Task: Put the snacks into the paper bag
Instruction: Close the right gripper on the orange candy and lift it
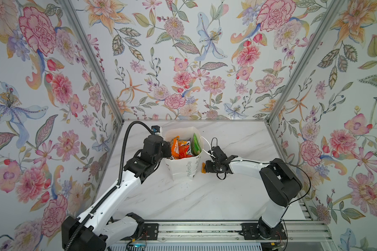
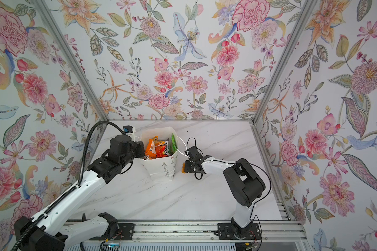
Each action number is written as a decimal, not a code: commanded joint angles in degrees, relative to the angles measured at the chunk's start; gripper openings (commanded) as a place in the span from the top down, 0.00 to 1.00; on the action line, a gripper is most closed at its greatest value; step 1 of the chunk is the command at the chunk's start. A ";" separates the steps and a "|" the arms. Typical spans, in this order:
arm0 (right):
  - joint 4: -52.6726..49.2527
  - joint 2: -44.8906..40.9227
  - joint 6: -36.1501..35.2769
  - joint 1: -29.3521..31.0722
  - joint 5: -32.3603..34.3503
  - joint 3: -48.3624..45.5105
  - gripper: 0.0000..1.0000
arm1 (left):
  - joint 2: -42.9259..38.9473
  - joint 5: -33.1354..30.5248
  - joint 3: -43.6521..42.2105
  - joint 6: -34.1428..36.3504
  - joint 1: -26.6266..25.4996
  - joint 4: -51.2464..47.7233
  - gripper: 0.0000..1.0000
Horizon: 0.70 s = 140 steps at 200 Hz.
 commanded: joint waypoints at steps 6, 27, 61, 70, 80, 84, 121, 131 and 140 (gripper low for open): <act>-8.42 2.28 1.35 0.10 2.84 -3.55 0.53 | -2.28 -1.88 -0.01 -0.44 0.86 4.92 1.00; -8.50 -0.81 1.45 -0.46 4.43 -5.26 0.54 | -2.44 -1.88 -0.12 -0.43 0.85 4.77 1.00; -9.51 -0.87 0.92 -0.46 4.52 -5.47 0.50 | -2.59 -1.77 -0.59 -0.77 0.98 5.16 1.00; -9.92 0.20 0.75 -0.39 4.55 -5.08 0.48 | -2.54 -1.69 -0.67 -0.92 1.01 5.36 1.00; -10.52 1.63 0.55 -0.44 4.89 -4.36 0.47 | -2.53 -1.55 -0.82 -1.07 1.07 5.45 1.00; -10.80 2.14 0.57 -0.47 5.02 -4.14 0.47 | -2.63 -1.56 -0.76 -1.05 1.07 5.47 1.00; -12.68 6.11 0.40 0.87 6.23 -1.92 0.44 | -2.87 -2.03 -0.85 -0.76 1.15 5.10 1.00; -12.72 6.59 0.46 1.05 6.14 -1.67 0.44 | -2.91 -2.09 -0.85 -0.78 1.22 5.03 1.00; -12.73 6.79 0.41 1.08 6.07 -1.57 0.44 | -2.93 -2.08 -0.85 -0.82 1.25 5.03 1.00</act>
